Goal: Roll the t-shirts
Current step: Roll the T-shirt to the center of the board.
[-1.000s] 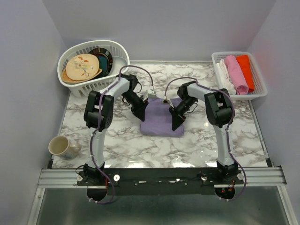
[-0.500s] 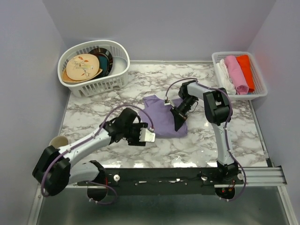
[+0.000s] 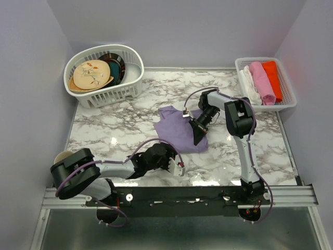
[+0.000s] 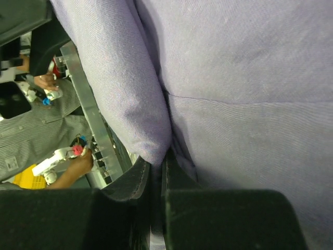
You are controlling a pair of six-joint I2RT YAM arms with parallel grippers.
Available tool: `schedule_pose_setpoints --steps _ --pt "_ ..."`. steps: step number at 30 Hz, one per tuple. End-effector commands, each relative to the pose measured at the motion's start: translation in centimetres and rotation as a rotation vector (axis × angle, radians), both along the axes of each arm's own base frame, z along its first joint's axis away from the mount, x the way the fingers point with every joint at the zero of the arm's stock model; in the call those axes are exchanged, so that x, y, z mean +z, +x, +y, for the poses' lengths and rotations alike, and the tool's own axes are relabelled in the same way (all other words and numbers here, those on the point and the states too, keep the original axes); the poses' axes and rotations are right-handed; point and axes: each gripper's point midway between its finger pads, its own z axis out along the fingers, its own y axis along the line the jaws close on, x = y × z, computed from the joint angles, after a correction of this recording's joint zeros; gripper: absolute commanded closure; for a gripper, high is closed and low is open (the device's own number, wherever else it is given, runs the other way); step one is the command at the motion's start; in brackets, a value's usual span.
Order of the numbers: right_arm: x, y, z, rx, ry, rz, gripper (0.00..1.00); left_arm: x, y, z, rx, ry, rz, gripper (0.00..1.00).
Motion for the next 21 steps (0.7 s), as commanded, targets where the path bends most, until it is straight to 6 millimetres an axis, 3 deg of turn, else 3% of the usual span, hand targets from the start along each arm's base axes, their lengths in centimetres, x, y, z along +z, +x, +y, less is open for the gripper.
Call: schedule_pose_setpoints --steps 1,7,10,11,14,15,16,17,18,19,20,21 --pt "-2.2 -0.6 -2.6 0.057 -0.086 0.039 0.90 0.3 2.0 -0.4 0.060 0.000 -0.105 0.30" --pt "-2.0 -0.3 -2.6 0.028 -0.065 0.048 0.90 -2.9 3.1 0.3 0.109 0.134 -0.108 0.46" --pt "-2.0 -0.2 -2.5 0.023 -0.062 0.049 0.87 -4.5 2.6 0.6 0.092 0.202 -0.052 0.68" --pt "-2.0 -0.3 -2.5 0.025 -0.059 0.050 0.83 -4.8 2.3 0.7 0.084 0.220 -0.036 0.79" --pt "-1.6 -0.5 -2.7 0.030 -0.033 0.034 0.67 -5.2 2.0 0.2 0.094 0.257 0.061 0.95" --pt "-1.6 -0.1 -2.6 0.020 -0.020 0.006 0.62 -5.8 1.4 0.8 0.090 0.299 0.114 0.97" --pt "-0.5 0.6 -2.7 -0.009 -0.009 -0.041 0.51 -5.2 1.4 -0.2 0.078 0.274 0.149 1.00" --pt "-0.2 0.4 -2.7 -0.029 0.002 -0.056 0.47 -4.9 1.4 -0.2 0.079 0.267 0.179 1.00" --pt "0.6 1.5 -2.1 -0.061 0.051 -0.123 0.35 -5.2 0.9 0.3 0.076 0.292 0.222 1.00" --pt "1.5 2.0 -2.2 -0.092 0.071 -0.151 0.26 -4.4 0.8 -0.8 0.050 0.256 0.258 1.00" --pt "3.7 2.8 -2.0 -0.109 0.104 -0.232 0.20 -4.2 0.9 -0.4 0.073 0.250 0.302 1.00" --pt "4.2 3.0 -1.9 -0.124 0.132 -0.277 0.12 -4.4 0.5 0.1 0.073 0.270 0.340 1.00"
